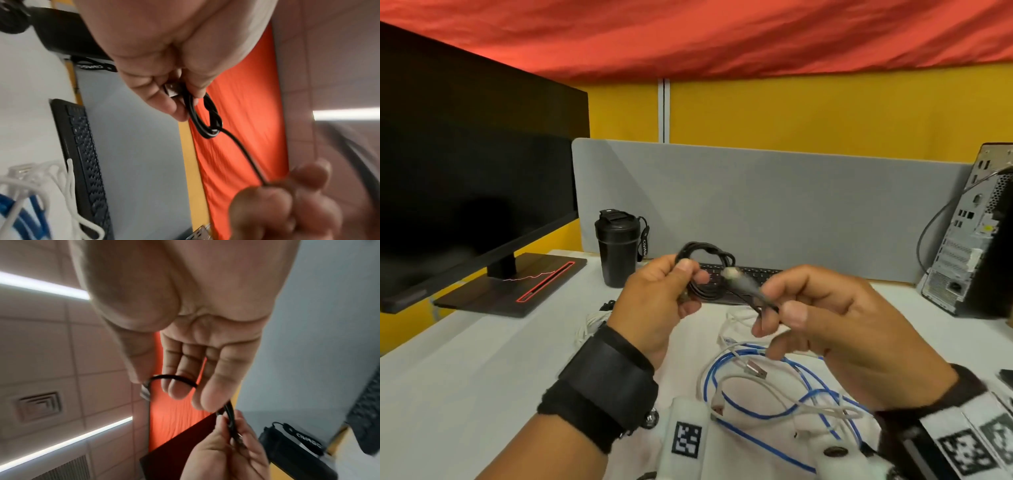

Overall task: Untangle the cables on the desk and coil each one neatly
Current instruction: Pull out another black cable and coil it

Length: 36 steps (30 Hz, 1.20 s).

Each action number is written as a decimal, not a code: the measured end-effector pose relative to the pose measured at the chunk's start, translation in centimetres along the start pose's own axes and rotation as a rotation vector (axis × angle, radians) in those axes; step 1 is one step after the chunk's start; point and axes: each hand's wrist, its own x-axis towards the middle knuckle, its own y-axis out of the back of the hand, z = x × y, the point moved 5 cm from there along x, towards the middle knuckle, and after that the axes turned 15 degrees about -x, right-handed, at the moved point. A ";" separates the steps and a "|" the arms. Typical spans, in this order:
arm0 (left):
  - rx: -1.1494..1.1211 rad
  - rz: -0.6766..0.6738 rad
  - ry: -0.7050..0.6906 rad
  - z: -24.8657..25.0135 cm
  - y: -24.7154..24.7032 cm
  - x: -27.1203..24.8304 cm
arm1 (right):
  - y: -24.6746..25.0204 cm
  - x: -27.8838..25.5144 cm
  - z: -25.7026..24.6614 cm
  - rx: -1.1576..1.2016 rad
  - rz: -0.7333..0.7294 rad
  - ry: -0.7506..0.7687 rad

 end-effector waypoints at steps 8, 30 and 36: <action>-0.554 0.038 0.090 -0.7 -0.4 0.3 | -1.2 0.7 2.6 0.493 0.188 -0.420; -0.759 0.112 0.184 0.0 -0.1 0.3 | -4.3 -0.2 1.3 0.095 -0.076 -0.286; -0.686 -0.102 0.437 -0.3 -1.6 -0.8 | -2.5 0.5 1.2 -0.668 -0.050 -0.236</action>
